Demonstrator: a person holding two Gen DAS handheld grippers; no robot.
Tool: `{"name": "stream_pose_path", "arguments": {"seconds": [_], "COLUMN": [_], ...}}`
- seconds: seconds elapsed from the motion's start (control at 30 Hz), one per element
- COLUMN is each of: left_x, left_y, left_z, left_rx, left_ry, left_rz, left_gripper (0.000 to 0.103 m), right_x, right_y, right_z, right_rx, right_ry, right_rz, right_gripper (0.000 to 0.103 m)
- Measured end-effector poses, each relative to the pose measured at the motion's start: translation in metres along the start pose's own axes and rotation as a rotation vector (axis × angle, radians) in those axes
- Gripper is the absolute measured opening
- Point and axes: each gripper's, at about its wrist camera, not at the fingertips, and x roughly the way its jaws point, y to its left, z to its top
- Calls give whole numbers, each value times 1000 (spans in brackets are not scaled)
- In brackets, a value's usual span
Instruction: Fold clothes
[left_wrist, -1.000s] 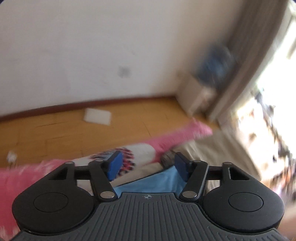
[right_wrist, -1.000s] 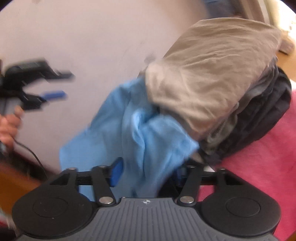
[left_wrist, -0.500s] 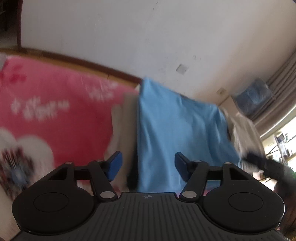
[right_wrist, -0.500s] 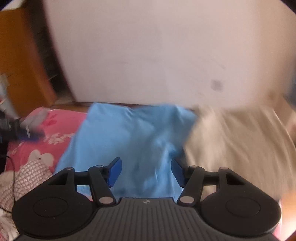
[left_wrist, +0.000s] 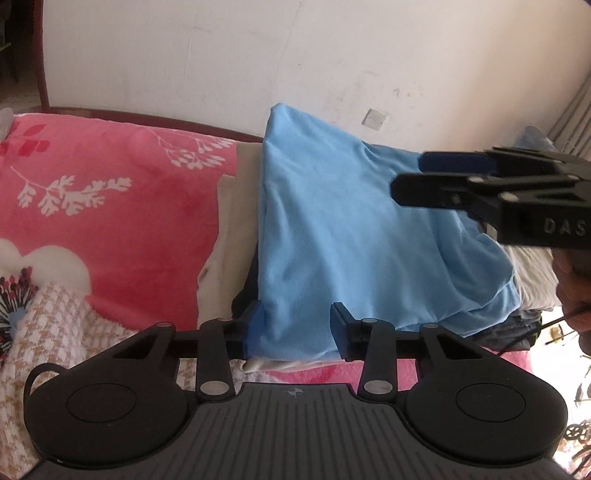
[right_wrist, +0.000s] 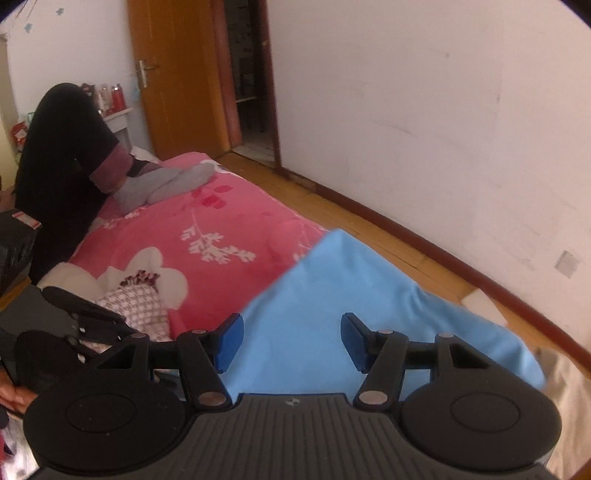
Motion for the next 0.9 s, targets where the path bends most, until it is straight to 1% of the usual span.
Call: {"name": "stream_pose_path", "arguments": {"seconds": [0.17, 0.33, 0.4, 0.5, 0.63, 0.73, 0.8, 0.9], "left_x": [-10, -6, -6, -3, -3, -12, -17, -15], "left_y": [11, 21, 23, 24, 29, 27, 23, 19], "left_z": [-10, -14, -12, -10, -10, -10, -11, -13], "left_rx": [-66, -125, -138, -148, -179, -186, -166, -135], "left_ry": [20, 31, 24, 40, 33, -4, -26, -28], "left_rz": [-4, -12, -36, -87, -102, -128, -150, -130], "left_gripper": [40, 40, 40, 40, 39, 39, 39, 39], "right_x": [4, 10, 11, 12, 11, 10, 10, 11], "right_y": [-7, -14, -12, -8, -6, -8, -8, -9], "right_z": [9, 11, 10, 8, 5, 3, 3, 3], "right_rx": [13, 55, 53, 46, 47, 53, 52, 56], "right_ry": [2, 25, 32, 39, 45, 49, 51, 52], "right_rz": [7, 11, 10, 10, 6, 1, 0, -1], "right_gripper": [61, 61, 61, 61, 61, 61, 61, 61]}}
